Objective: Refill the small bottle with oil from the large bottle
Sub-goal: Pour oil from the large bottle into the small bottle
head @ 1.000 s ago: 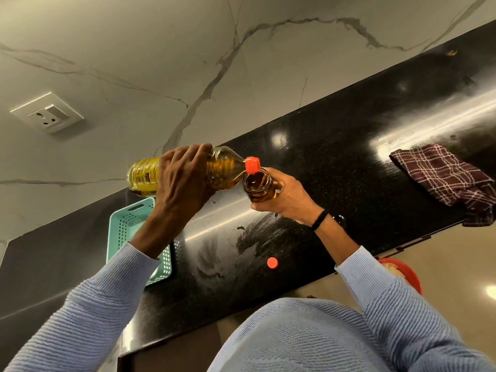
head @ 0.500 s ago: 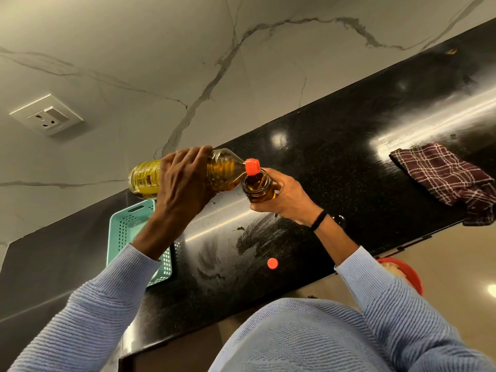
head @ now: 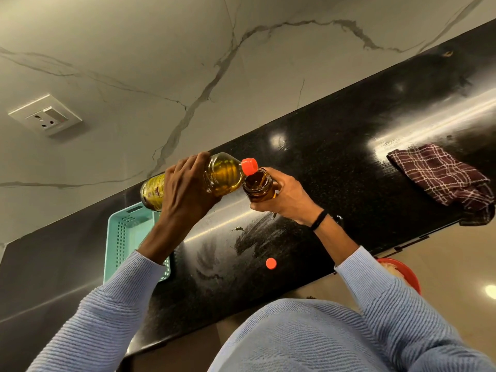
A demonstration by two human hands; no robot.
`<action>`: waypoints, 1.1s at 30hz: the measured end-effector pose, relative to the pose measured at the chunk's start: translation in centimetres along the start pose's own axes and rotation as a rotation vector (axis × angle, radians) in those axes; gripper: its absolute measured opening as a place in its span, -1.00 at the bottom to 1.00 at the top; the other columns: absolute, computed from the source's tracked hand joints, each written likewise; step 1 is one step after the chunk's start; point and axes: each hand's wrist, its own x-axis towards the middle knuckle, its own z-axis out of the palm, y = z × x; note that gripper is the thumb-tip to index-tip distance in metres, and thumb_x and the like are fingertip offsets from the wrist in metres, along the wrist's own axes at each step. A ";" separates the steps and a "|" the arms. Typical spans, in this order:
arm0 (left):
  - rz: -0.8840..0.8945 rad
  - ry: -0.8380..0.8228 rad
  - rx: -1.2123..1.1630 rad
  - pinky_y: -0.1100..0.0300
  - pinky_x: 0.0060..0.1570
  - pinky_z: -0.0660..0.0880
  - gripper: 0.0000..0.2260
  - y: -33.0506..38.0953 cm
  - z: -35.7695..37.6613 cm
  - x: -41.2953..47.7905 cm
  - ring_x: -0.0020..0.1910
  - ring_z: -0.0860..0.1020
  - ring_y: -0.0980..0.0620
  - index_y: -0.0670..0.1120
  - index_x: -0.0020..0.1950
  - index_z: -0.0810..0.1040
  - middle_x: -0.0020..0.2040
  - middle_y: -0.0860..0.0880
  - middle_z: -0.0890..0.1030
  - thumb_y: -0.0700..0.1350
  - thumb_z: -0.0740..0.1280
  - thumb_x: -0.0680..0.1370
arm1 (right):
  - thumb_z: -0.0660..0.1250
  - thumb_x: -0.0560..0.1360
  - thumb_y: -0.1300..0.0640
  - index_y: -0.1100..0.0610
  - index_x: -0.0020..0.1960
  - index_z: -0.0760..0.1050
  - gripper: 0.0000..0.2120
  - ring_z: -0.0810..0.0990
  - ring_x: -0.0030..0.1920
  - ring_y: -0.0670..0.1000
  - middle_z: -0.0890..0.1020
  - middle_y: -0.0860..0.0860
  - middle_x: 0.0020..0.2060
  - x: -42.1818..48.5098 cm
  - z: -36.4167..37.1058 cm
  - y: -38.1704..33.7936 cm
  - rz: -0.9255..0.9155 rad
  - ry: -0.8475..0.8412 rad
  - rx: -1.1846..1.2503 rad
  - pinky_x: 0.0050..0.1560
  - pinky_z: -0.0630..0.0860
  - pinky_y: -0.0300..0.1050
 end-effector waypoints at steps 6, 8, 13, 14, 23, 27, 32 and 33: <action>-0.076 0.000 -0.067 -0.03 0.12 0.38 -0.24 -0.5 1.0 -0.6 0.14 0.53 -0.16 -0.11 0.35 0.43 0.18 -0.14 0.58 0.03 0.64 0.24 | 0.64 0.28 0.08 -0.10 0.35 0.44 -0.30 0.54 0.21 -0.12 0.58 -0.19 0.18 0.0 -0.1 0.0 -0.011 0.015 -0.008 0.20 0.51 -0.21; -0.103 0.007 -0.102 -0.02 0.12 0.39 -0.25 -0.6 1.3 -0.8 0.13 0.54 -0.15 -0.11 0.34 0.43 0.16 -0.13 0.58 0.01 0.65 0.23 | 0.64 0.27 0.07 -0.09 0.35 0.44 -0.29 0.54 0.22 -0.13 0.59 -0.19 0.18 0.0 0.0 0.1 -0.017 0.020 -0.015 0.20 0.49 -0.25; -0.167 0.049 -0.181 -0.07 0.06 0.47 -0.26 -0.8 1.5 -1.2 0.06 0.54 -0.11 -0.10 0.29 0.43 0.12 -0.11 0.58 -0.01 0.66 0.21 | 0.65 0.27 0.08 -0.10 0.33 0.46 -0.30 0.55 0.21 -0.12 0.60 -0.18 0.18 0.1 0.1 0.3 -0.020 0.022 -0.006 0.19 0.48 -0.27; -0.189 0.063 -0.213 -0.05 0.05 0.48 -0.28 -0.7 1.4 -1.3 0.05 0.54 -0.10 -0.10 0.28 0.44 0.11 -0.10 0.58 -0.03 0.66 0.21 | 0.65 0.27 0.08 -0.10 0.33 0.46 -0.31 0.55 0.21 -0.11 0.60 -0.18 0.17 0.1 0.1 0.4 -0.019 0.023 -0.004 0.19 0.48 -0.24; -0.534 0.222 -0.536 0.48 -0.10 0.31 -0.44 -0.7 2.0 -3.6 -0.12 0.49 0.07 -0.14 0.20 0.38 -0.02 -0.04 0.51 -0.16 0.59 0.32 | 0.65 0.28 0.08 -0.09 0.32 0.47 -0.33 0.56 0.21 -0.10 0.61 -0.16 0.16 -0.1 0.1 0.5 -0.041 0.022 -0.030 0.22 0.50 -0.20; -0.697 0.261 -0.724 0.29 -0.03 0.55 -0.46 -0.9 3.3 -5.6 -0.19 0.56 0.27 -0.17 0.14 0.42 -0.11 0.08 0.58 0.10 0.51 0.34 | 0.65 0.25 0.02 -0.11 0.30 0.48 -0.33 0.57 0.21 -0.07 0.63 -0.14 0.16 -0.2 0.1 0.8 -0.044 0.025 -0.032 0.28 0.52 -0.01; -0.869 0.307 -0.739 0.01 0.07 0.62 -0.39 -0.8 6.4 -7.9 -0.04 0.63 0.07 -0.11 0.21 0.43 0.01 0.02 0.63 0.16 0.54 0.32 | 0.64 0.21 -0.04 -0.08 0.29 0.50 -0.31 0.57 0.21 -0.03 0.63 -0.10 0.16 -0.2 0.2 1.0 -0.040 0.035 -0.018 0.29 0.51 0.11; -0.888 0.338 -0.759 -0.10 0.08 0.60 -0.28 -1.1 7.2 -8.3 0.01 0.63 -0.02 -0.09 0.26 0.42 0.06 -0.06 0.61 0.27 0.53 0.27 | 0.64 0.20 -0.05 -0.08 0.29 0.50 -0.31 0.57 0.21 -0.03 0.63 -0.09 0.16 -0.2 0.2 1.0 -0.038 0.036 -0.015 0.29 0.51 0.11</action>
